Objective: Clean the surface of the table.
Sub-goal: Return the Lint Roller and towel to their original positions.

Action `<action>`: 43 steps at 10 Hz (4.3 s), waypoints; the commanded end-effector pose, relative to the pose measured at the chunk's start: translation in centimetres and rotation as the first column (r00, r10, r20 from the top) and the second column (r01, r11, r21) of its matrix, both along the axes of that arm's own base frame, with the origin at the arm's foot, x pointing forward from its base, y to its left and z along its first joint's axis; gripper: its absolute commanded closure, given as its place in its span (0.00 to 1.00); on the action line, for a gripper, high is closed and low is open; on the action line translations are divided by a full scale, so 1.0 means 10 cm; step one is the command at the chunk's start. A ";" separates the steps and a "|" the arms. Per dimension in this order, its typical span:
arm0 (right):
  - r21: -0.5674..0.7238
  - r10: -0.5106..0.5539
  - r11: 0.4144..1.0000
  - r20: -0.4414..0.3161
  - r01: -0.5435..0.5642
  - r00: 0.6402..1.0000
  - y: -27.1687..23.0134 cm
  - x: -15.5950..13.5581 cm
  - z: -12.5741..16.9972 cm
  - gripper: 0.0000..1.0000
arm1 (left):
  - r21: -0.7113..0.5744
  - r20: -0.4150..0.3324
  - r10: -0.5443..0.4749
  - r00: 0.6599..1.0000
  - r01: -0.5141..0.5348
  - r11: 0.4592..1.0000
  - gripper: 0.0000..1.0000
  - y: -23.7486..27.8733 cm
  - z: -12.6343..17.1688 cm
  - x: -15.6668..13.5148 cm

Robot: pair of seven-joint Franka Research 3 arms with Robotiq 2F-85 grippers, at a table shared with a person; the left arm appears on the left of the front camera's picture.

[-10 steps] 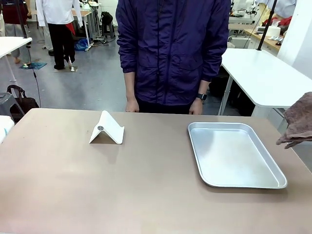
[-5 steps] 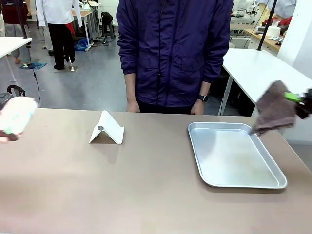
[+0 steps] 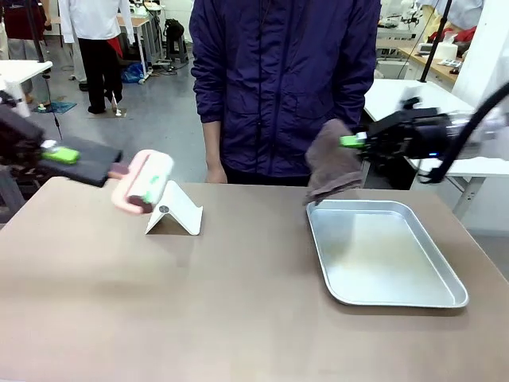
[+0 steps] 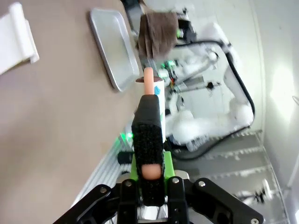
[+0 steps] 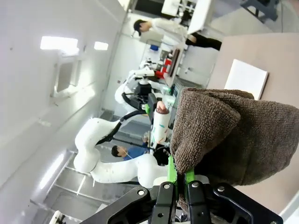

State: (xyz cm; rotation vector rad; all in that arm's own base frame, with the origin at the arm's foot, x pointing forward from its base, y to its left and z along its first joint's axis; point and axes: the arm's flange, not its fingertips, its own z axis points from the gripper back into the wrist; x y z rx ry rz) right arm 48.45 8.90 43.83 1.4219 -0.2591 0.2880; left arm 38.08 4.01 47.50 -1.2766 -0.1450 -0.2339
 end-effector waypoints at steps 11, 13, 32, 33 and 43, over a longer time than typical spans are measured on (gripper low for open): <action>-0.094 0.069 0.991 -0.264 -0.097 0.962 1.04 0.37 -1.33 0.93 | 0.334 0.096 0.195 0.976 -0.216 0.918 0.78 -1.17 -0.55 0.79; -0.107 0.057 0.990 -0.282 -0.090 0.958 1.01 0.38 -1.33 0.93 | 0.331 0.085 0.203 0.975 -0.220 0.918 0.78 -1.17 -0.60 0.86; -0.456 -0.058 0.886 -0.286 -0.082 0.957 1.30 0.51 -1.40 0.93 | 0.704 0.003 0.364 0.931 -0.261 0.661 0.78 -1.63 -0.52 1.75; -0.456 -0.058 0.886 -0.285 -0.082 0.957 1.30 0.51 -1.40 0.93 | 0.706 0.002 0.364 0.932 -0.259 0.659 0.78 -1.63 -0.52 1.75; -0.484 -0.083 0.873 -0.274 -0.063 0.958 1.18 0.45 -1.34 0.00 | 0.671 0.031 0.413 0.910 -0.325 0.666 0.00 -1.20 -0.37 1.41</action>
